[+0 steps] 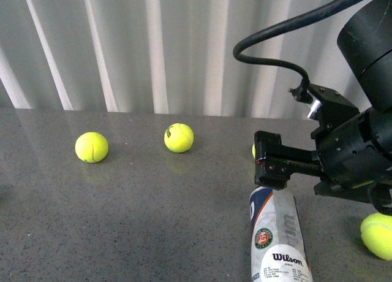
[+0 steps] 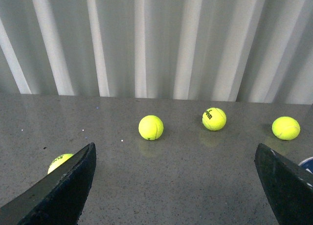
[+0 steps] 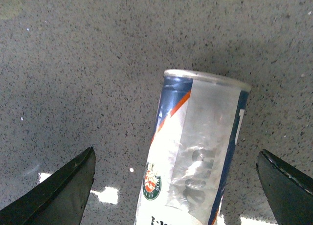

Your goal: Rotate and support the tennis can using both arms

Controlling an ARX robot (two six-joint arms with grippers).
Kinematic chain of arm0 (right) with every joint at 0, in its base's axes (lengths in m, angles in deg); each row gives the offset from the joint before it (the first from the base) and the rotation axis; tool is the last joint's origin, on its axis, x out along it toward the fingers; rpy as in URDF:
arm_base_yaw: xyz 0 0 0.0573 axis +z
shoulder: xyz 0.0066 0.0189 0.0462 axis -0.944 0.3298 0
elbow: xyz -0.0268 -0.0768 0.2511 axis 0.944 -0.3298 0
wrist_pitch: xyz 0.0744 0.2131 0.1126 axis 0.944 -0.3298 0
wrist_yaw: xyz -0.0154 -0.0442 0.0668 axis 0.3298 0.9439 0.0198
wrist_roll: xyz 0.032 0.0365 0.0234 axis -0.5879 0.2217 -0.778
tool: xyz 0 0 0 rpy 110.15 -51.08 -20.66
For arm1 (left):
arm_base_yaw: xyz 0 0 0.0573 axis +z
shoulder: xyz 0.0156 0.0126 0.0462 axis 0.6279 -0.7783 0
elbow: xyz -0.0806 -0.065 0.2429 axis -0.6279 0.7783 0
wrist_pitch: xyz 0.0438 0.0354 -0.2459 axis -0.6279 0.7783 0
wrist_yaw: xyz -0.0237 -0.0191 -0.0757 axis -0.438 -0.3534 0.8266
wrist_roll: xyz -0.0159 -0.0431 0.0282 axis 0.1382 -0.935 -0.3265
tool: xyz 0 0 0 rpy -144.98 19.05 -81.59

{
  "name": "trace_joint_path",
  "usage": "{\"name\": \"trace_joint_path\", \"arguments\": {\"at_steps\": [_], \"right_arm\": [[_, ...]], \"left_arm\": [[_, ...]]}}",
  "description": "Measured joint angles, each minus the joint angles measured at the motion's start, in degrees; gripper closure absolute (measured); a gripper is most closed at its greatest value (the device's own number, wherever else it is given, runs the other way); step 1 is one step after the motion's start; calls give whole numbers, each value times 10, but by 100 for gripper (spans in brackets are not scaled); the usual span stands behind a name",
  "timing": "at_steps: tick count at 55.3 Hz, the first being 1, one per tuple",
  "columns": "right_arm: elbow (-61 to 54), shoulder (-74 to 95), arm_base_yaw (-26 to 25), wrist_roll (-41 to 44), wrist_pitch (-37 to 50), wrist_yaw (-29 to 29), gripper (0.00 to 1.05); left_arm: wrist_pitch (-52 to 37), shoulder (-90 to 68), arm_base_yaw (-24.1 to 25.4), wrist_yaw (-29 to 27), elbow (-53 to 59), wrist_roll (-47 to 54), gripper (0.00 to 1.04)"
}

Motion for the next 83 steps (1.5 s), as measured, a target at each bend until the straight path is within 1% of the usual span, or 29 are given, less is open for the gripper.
{"name": "trace_joint_path", "arguments": {"at_steps": [20,28,35,48,51,54,57,58,60,61,64,76,83], "right_arm": [[-19,44,-1,-23,16,-1,7],[-19,71,0,-29,40,-10,7],[-20,112,-1,-36,84,-24,7],[-23,140,-1,-44,117,-16,7],[-23,140,-1,-42,119,-10,16],[-23,140,0,-37,122,-2,28],[-23,140,0,-33,123,-1,35],[-23,140,0,-30,124,2,40],[-23,140,0,-29,125,5,44],[-23,139,0,-26,125,7,48],[-25,136,1,-23,125,9,55],[-27,121,6,-16,125,20,74],[-29,108,11,-15,125,25,82]], "left_arm": [[0,0,0,0,0,0,7],[0,0,0,0,0,0,7],[0,0,0,0,0,0,7],[0,0,0,0,0,0,7],[0,0,0,0,0,0,7],[0,0,0,0,0,0,7],[0,0,0,0,0,0,7],[0,0,0,0,0,0,7],[0,0,0,0,0,0,7],[0,0,0,0,0,0,7],[0,0,0,0,0,0,7],[0,0,0,0,0,0,7],[0,0,0,0,0,0,7]]}}
